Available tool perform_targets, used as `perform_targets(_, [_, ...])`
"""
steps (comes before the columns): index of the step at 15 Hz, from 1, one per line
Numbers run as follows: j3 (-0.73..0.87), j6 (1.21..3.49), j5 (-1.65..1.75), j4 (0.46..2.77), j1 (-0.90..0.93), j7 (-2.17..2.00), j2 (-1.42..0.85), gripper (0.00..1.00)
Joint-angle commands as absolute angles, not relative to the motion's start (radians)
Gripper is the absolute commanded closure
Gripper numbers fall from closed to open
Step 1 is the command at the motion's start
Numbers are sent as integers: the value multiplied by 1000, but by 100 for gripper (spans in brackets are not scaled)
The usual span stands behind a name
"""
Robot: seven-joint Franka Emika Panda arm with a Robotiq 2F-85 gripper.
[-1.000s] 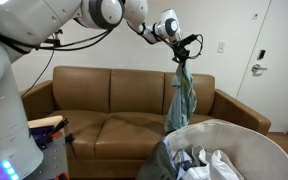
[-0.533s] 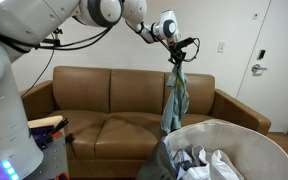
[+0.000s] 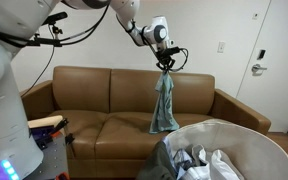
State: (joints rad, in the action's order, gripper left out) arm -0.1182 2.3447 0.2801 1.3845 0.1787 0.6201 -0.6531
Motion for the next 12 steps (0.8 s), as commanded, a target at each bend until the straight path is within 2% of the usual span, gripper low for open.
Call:
perform_targets(1, [-127, 2339, 287, 1379, 174, 616, -656, 93])
perform_targets(6, [-143, 2309, 261, 1370, 160, 635, -660, 93])
perform_targets(12, [-60, 2122, 267, 1567, 116, 411, -410, 93])
